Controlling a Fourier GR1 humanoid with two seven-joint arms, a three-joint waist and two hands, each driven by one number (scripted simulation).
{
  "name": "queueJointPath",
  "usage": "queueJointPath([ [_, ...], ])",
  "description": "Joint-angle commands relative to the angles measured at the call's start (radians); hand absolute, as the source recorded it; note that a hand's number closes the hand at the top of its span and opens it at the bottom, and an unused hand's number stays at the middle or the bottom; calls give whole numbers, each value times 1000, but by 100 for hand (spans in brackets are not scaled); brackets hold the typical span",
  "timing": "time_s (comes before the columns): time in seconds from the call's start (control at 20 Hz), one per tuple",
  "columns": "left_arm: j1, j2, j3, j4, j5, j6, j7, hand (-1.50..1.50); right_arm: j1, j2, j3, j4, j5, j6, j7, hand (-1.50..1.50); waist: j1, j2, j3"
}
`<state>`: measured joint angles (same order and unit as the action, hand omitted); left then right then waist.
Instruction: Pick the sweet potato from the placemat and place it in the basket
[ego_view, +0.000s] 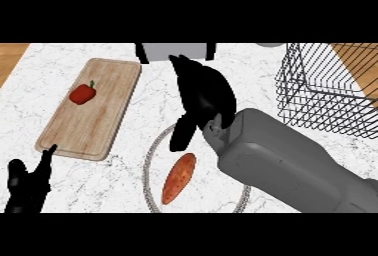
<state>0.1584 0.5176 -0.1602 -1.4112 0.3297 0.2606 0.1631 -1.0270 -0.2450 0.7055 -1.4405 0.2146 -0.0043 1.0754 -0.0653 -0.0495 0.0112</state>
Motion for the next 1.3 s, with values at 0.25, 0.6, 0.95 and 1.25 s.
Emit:
queueJointPath([
  [0.25, 22, -95, -77, 8, 7, -16, 34, 0, -133, -53, -55, -151, -243, 241, 352, -150, -8, 19, -16],
  [0.6, -6, -88, -49, 14, 15, -45, 28, 0, -113, -127, -46, -247, -329, 198, 405, -150, 3, 30, -14],
  [0.95, 59, -97, -56, 12, 0, -71, -17, 0, -34, -124, 16, -301, -271, 93, 383, -150, 34, 35, -14],
  [1.25, -41, -99, -42, 40, -6, -73, 45, 0, 43, -75, 112, -269, -168, 42, 362, -150, 24, 43, -14],
])
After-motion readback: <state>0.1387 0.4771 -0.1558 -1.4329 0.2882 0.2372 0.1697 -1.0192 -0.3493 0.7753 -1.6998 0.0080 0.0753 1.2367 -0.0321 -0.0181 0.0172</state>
